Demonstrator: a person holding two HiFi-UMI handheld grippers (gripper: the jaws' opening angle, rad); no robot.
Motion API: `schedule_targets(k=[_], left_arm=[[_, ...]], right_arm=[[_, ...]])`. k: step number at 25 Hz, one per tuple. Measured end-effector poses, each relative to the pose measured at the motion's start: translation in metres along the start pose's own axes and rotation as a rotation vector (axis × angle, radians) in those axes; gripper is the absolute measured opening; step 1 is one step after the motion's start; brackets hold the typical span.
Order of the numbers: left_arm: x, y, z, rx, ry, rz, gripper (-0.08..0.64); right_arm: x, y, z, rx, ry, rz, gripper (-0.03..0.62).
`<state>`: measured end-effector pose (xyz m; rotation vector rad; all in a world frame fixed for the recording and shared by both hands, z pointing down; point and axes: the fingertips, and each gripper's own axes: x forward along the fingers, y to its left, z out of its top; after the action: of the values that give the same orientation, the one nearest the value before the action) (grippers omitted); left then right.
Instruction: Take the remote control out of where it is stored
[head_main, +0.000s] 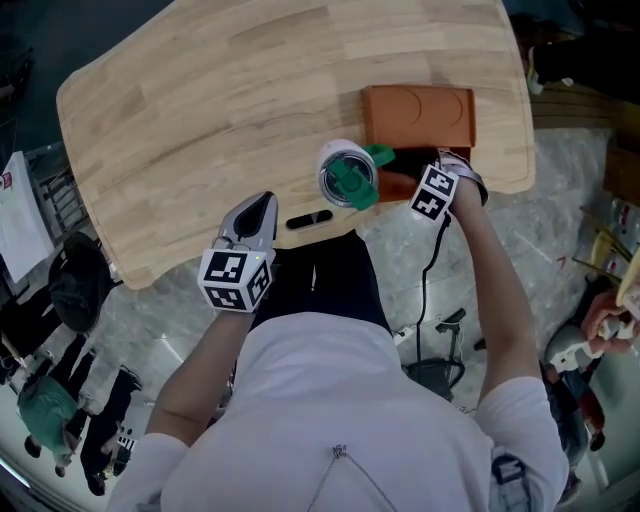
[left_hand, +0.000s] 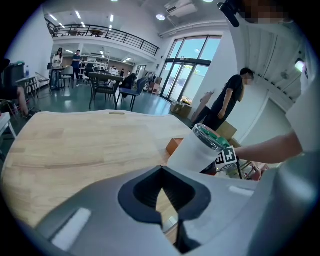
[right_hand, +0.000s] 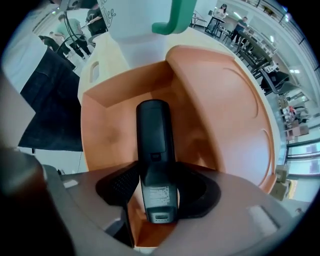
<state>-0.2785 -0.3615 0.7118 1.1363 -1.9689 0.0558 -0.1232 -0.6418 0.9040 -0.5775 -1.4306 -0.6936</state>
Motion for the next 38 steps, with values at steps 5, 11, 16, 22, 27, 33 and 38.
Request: schedule_targets(k=[5, 11, 16, 22, 27, 33, 38], left_arm=[[-0.004, -0.008, 0.005, 0.022, -0.015, -0.007, 0.002], [-0.016, -0.007, 0.017, 0.048, -0.036, 0.001, 0.001], [-0.035, -0.015, 0.049, 0.103, -0.092, -0.015, 0.002], [-0.042, -0.038, 0.114, 0.2, -0.186, -0.07, 0.001], [-0.04, -0.064, 0.165, 0.265, -0.265, -0.129, 0.001], [-0.042, -0.094, 0.204, 0.31, -0.317, -0.175, 0.001], [-0.04, -0.121, 0.232, 0.365, -0.368, -0.227, 0.002]], right_arm=[[-0.005, 0.002, -0.001, -0.041, -0.011, -0.007, 0.245], [-0.045, 0.01, 0.012, -0.046, -0.075, -0.062, 0.244], [-0.126, 0.0, 0.024, 0.112, -0.234, -0.141, 0.244], [-0.234, -0.024, 0.018, 0.453, -0.502, -0.291, 0.244], [-0.309, -0.044, 0.003, 0.751, -0.739, -0.39, 0.244], [-0.375, -0.052, -0.014, 1.12, -0.995, -0.442, 0.245], [-0.402, -0.049, -0.013, 1.271, -1.084, -0.503, 0.245]])
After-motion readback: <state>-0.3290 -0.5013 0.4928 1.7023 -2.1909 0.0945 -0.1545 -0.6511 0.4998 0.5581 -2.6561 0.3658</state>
